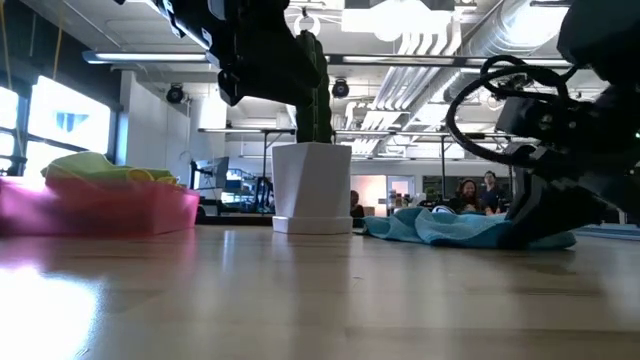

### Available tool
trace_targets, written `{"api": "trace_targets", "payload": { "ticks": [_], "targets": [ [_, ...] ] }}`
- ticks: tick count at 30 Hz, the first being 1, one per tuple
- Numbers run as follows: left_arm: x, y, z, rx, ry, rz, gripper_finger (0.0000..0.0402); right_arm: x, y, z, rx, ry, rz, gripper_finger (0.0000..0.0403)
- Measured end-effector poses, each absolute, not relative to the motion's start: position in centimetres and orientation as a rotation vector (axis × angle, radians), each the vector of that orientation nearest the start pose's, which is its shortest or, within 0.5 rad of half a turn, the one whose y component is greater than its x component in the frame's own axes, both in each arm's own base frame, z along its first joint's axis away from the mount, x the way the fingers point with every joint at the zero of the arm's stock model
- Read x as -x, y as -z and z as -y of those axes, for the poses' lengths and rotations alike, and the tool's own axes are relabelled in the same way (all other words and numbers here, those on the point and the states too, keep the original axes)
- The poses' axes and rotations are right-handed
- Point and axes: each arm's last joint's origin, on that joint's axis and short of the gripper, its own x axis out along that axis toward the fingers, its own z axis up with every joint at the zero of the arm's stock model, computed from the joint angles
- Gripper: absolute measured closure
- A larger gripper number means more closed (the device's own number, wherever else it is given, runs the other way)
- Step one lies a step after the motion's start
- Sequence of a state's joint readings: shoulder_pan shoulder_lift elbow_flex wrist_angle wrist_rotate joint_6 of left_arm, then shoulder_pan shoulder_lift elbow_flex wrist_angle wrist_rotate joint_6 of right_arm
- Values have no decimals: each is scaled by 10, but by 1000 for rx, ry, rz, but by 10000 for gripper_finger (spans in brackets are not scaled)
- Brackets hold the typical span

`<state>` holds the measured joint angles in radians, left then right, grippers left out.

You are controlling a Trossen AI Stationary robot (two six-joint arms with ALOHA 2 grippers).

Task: Fold microfiber towels
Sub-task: Fold the blue towel

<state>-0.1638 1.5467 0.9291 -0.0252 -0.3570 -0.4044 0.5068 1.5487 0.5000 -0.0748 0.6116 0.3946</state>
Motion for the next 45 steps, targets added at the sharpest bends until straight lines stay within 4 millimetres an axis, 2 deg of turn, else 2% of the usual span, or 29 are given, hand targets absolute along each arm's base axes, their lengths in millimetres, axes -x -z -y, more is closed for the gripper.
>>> {"api": "trace_targets", "payload": {
  "ticks": [2,5,8,12,16,21,25,29,39,45],
  "targets": [
    [-321,-218,43,178,-305,-576,213,-211,-109,-98,179,275,-898,387],
    [-323,-216,43,50,-275,-584,213,-222,-131,-105,100,263,-877,398],
    [-326,-214,43,-69,-237,-588,213,-235,-159,-109,-2,280,-892,398],
    [-334,-207,44,-143,-213,-561,213,-251,-199,-112,-130,316,-884,401],
    [-349,-202,47,-201,-194,-455,213,-262,-233,-116,-178,324,-861,402],
    [-370,-190,50,-225,-195,-272,213,-269,-258,-119,-200,337,-801,402],
    [-379,-181,54,-215,-202,-184,213,-271,-266,-118,-189,378,-763,402],
    [-384,-188,58,-210,-216,-158,213,-273,-266,-111,-197,408,-766,402],
    [-383,-186,45,-220,-424,-192,213,-278,-266,-102,-210,419,-762,403],
    [-382,-183,41,-209,-452,-221,213,-282,-267,-94,-215,435,-748,403]
  ]
}}
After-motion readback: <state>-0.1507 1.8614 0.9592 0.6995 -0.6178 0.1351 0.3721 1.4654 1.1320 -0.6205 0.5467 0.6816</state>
